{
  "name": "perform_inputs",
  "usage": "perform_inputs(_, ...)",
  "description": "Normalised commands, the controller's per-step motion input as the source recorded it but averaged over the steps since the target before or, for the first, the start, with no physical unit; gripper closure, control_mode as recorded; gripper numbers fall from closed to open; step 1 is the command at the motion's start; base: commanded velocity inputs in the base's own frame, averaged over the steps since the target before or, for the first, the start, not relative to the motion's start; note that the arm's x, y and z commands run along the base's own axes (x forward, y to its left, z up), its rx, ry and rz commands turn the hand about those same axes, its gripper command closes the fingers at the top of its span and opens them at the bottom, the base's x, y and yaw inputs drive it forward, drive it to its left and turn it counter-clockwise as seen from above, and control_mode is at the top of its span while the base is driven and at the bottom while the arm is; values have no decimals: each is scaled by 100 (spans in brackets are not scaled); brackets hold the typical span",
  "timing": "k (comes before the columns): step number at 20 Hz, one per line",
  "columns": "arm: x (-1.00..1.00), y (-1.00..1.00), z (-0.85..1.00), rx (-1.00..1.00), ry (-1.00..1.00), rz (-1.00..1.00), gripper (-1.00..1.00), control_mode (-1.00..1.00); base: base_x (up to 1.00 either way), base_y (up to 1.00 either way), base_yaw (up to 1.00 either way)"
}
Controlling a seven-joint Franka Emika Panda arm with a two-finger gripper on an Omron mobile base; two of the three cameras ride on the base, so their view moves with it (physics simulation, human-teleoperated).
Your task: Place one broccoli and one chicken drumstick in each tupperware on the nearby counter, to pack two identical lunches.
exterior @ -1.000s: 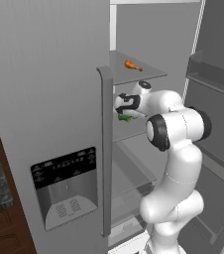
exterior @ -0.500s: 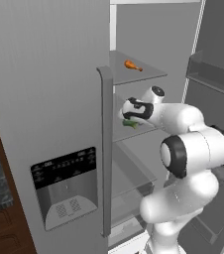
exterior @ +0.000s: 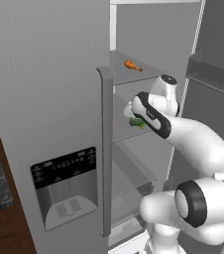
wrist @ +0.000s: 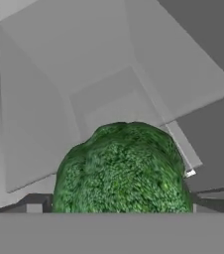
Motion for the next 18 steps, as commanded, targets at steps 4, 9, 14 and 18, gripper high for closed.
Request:
perform_inputs(4, -100, 0, 40, -17, 10, 15, 100, -100, 0, 0, 0)
perform_inputs(9, -100, 0, 0, -21, -6, 16, 100, -100, 0, 0, 0)
perform_inputs(14, -100, 1, 0, 0, -18, 17, 100, -100, 0, 0, 0)
perform_inputs(18, -100, 0, 5, 0, -5, 14, 100, -100, 0, 0, 0)
